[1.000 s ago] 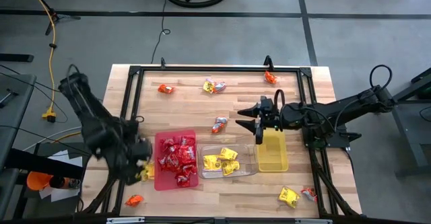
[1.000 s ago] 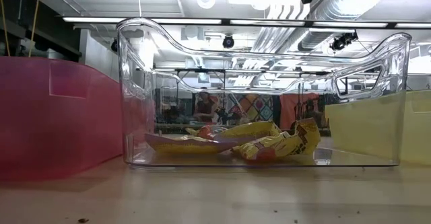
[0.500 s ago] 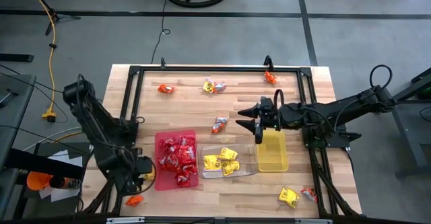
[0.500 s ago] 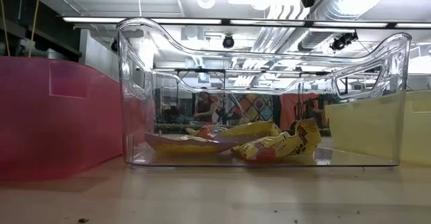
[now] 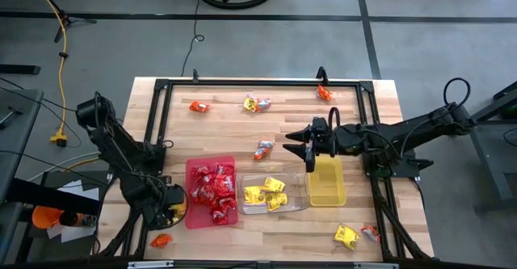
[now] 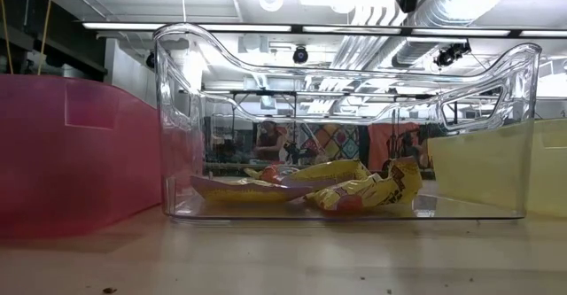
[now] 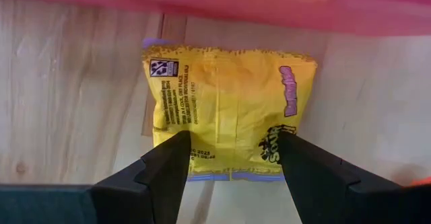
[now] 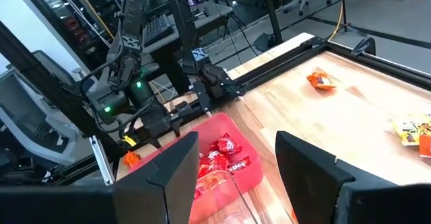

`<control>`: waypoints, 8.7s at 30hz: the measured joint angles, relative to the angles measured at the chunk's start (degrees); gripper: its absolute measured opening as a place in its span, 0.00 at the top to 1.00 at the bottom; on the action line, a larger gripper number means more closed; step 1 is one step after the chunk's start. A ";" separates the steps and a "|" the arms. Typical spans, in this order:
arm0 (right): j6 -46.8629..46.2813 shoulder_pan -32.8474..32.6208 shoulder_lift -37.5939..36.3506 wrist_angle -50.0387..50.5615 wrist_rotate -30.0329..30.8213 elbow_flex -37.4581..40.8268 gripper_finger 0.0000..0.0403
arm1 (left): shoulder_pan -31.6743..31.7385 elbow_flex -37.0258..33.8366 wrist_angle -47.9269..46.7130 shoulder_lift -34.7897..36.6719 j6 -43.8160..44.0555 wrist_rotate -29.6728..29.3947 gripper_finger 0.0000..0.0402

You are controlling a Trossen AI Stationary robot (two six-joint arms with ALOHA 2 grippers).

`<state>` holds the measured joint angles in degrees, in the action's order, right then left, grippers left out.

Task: Sort candy
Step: Put the yellow candy into the transparent bin

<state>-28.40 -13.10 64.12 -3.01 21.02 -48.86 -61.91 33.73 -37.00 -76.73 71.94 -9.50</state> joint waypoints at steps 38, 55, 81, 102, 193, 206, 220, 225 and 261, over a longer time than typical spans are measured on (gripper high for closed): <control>-1.41 -1.54 0.02 -15.41 -8.83 -1.13 0.52 | 43.75 20.21 39.58 11.70 -57.87 -12.37 1.00; 5.93 -5.05 0.02 -12.65 -7.30 -3.74 0.52 | 43.82 20.10 47.35 3.35 -51.58 -2.71 1.00; 6.38 -4.90 0.02 -12.52 -5.11 -3.74 0.52 | 43.93 20.10 47.29 2.95 -51.04 -3.08 0.73; 6.19 -3.47 0.02 -12.27 -4.74 -3.69 0.52 | 60.55 30.72 24.82 5.40 -47.76 -7.69 0.41; 5.22 9.94 -0.17 -2.56 -5.35 -3.67 0.52 | 90.71 31.05 22.09 2.74 -51.25 10.82 1.00; 15.43 9.16 -9.19 -1.96 -14.77 -3.67 0.52 | 53.19 30.33 25.52 4.77 -43.88 -12.84 1.00; 7.88 3.21 -6.64 -6.47 -20.27 -3.67 0.52 | 34.01 26.30 32.25 3.58 -41.65 -28.59 1.00; 5.83 0.11 -5.48 -8.41 -12.48 -3.67 0.52 | 34.56 26.30 32.27 3.56 -44.17 -24.32 1.00; -5.76 -2.11 -6.85 -5.06 -18.40 -3.72 0.52 | 41.96 26.41 35.69 10.87 -48.09 -16.26 0.47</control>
<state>-34.16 -15.21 57.26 -8.06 2.62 -52.58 -19.95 60.14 -1.31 -65.86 23.85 -25.76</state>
